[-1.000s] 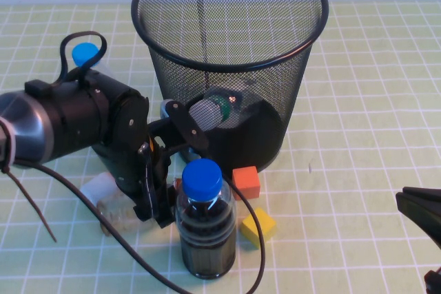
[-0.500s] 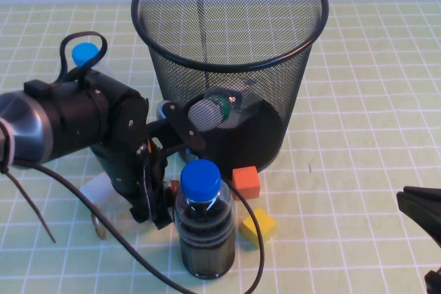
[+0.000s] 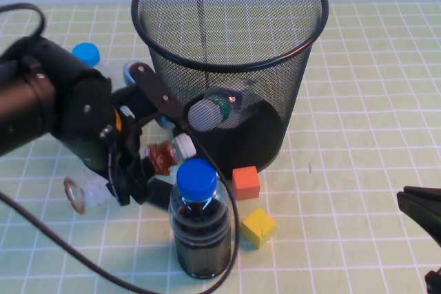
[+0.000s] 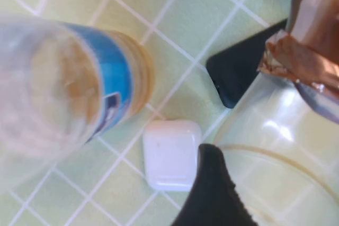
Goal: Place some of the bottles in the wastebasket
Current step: Place the bottle in the trash can
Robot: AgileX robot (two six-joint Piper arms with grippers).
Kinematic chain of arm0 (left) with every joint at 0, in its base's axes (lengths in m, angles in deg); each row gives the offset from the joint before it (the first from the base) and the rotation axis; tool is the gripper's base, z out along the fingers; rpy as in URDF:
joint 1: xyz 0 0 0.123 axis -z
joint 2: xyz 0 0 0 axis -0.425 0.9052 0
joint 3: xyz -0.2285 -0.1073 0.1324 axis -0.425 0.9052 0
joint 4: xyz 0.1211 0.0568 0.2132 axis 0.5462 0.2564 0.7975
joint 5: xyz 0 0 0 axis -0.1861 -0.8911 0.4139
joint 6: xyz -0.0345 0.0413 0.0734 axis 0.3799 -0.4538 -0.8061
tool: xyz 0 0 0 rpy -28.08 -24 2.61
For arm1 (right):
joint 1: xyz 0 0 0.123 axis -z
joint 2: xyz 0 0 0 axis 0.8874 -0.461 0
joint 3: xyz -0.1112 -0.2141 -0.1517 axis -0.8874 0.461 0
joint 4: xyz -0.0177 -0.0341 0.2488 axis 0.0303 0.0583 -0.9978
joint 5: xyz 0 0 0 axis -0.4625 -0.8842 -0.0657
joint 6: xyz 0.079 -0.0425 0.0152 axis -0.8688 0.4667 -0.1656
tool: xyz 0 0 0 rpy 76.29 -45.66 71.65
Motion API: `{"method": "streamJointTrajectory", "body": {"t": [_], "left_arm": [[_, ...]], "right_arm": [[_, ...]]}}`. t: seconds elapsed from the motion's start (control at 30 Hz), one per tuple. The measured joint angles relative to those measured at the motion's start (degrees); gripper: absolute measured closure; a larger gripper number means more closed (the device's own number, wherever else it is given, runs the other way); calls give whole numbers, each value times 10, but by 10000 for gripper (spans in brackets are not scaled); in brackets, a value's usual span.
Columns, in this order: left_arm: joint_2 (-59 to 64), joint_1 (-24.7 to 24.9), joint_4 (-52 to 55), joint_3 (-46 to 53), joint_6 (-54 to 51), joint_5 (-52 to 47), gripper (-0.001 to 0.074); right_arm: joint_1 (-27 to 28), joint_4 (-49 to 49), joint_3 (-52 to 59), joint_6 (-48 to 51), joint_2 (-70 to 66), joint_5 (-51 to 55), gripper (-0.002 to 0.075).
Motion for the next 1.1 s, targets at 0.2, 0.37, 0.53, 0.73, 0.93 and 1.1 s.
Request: {"method": "streamJointTrajectory", "body": {"t": [0.2,0.37,0.53,0.73,0.93,1.1], "left_arm": [[-63,0,0,0,67,-13,309],[-116,0,0,0,101,-34,309],[-182,0,-15,0,105,-44,309],[-265,0,-46,-16,105,4,309],[-299,0,-134,-75,94,164,309],[-242,0,-173,-134,39,268,309]], "right_arm": [[0,10,0,0,0,0,734],[0,14,0,0,0,0,734],[0,15,0,0,0,0,734],[0,18,0,0,0,-1,734],[0,18,0,0,0,-2,734],[0,18,0,0,0,-3,734]]}}
